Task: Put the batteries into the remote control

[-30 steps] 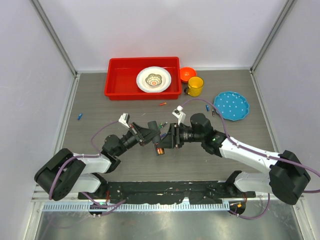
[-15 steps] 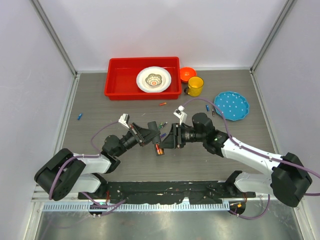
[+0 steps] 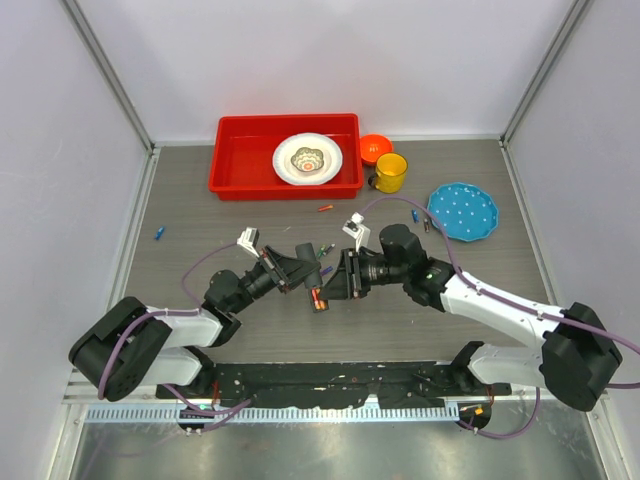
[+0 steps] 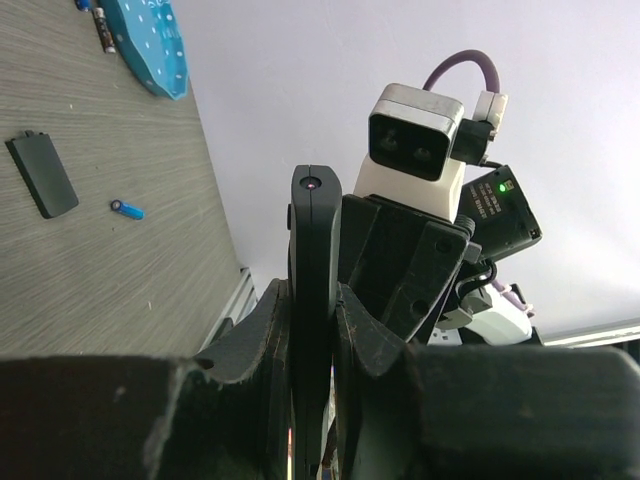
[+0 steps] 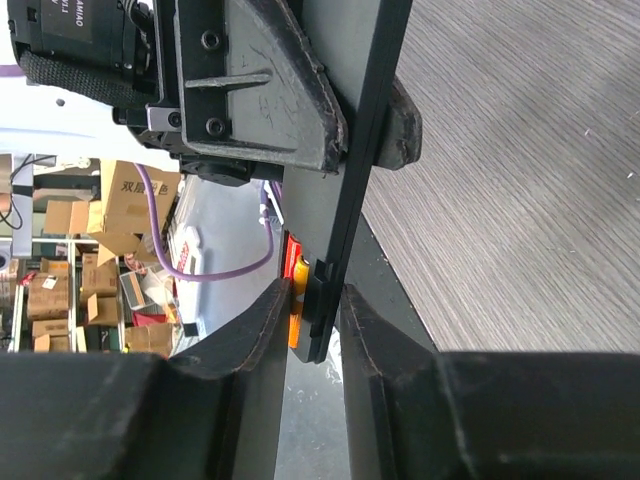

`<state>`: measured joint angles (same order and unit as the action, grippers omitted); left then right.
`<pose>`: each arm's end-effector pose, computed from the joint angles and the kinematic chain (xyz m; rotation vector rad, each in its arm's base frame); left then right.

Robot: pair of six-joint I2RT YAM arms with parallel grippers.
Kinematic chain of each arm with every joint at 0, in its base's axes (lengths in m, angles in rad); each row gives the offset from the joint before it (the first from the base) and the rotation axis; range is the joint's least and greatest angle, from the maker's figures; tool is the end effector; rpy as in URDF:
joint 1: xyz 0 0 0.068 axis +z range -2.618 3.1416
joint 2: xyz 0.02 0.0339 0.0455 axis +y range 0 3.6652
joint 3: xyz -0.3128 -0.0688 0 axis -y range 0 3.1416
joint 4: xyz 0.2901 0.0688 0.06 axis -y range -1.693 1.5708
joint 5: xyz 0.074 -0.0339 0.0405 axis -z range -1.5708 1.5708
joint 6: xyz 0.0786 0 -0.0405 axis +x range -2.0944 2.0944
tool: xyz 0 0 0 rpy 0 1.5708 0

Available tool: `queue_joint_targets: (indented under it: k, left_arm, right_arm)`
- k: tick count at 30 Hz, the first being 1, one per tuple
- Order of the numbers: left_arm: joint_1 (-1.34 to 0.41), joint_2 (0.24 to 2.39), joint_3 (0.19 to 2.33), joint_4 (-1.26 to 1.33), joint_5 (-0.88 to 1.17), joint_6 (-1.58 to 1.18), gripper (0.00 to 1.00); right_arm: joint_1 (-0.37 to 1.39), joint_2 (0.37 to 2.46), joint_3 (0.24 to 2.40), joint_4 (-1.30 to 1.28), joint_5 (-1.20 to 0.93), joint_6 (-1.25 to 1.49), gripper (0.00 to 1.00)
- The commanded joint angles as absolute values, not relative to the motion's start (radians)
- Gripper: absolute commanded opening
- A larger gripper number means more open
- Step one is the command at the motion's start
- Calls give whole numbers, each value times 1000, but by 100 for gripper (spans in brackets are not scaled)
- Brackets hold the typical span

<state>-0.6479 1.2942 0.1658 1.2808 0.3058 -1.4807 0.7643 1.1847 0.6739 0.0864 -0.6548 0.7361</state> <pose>0.1932 -0.1759 0.2005 -0.4152 1.7061 -1.8903 0.1898 0.2483 0.2576 -0.5212 2.2270 1.5382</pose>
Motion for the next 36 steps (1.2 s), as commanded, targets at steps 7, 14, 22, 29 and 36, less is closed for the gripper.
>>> queue_joint_targets:
  k: [7,14,22,29,36]
  left_arm:
    - [-652,1276,173,1534,299,-1485,0]
    - [-652,1276,170,1532,301,-1479,0]
    - [-652,1275,163,1532,302,-1479,0]
    - [-652,1278,163,1532,299,-1476,0]
    - [-652,1273,172,1532,296,-1479,0]
  right_arm:
    - [802,1216,745,-20,-571,669,12]
    - [804,1204,746,-5,-574,687,29]
    - [804,1190,750,84,-592,753,48]
    - [804,1206,752,106,-601,762,48]
    - [814,1232,750,74,-592,736,39]
